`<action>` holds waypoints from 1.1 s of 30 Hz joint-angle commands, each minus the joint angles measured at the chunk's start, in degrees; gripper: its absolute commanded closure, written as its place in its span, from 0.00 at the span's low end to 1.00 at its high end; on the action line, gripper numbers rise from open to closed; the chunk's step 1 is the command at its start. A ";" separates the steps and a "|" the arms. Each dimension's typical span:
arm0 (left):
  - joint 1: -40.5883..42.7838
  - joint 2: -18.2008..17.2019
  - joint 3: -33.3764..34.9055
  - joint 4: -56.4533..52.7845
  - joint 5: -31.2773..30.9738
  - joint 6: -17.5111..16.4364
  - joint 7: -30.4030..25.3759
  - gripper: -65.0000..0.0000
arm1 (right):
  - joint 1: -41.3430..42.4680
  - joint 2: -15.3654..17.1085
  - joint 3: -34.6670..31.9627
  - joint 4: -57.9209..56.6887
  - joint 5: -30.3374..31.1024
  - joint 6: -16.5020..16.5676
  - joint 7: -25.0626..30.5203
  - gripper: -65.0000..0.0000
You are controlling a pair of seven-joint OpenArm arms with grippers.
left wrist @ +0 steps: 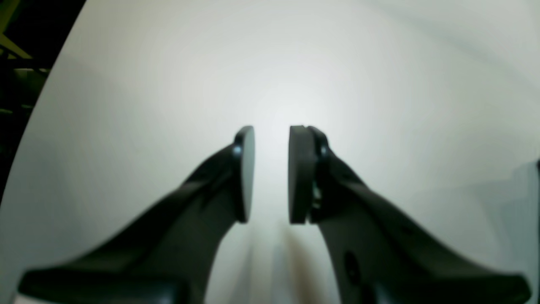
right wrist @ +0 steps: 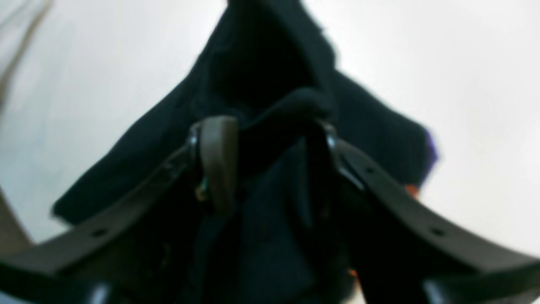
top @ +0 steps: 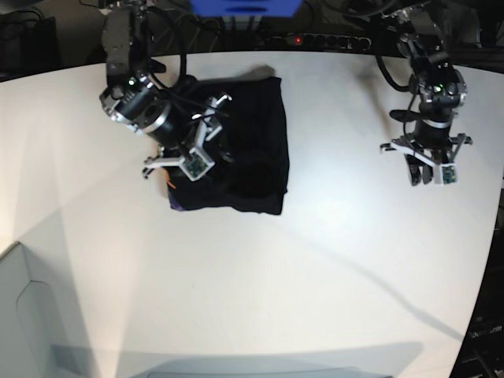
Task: Fold the T-shirt properly
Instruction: 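Hold the stack with the right gripper while the left gripper withdraws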
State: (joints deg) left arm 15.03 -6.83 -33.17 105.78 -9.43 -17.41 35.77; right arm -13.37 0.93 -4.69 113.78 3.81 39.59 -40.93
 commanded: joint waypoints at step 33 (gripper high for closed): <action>-1.09 -0.77 0.07 0.38 -0.46 0.05 -1.53 0.79 | -4.00 1.14 -6.34 1.52 0.80 0.41 1.23 1.00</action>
State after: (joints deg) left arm 14.41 -6.94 -32.99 105.36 -9.47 -17.39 35.77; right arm -17.39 1.85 -11.33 114.28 3.73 39.59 -40.69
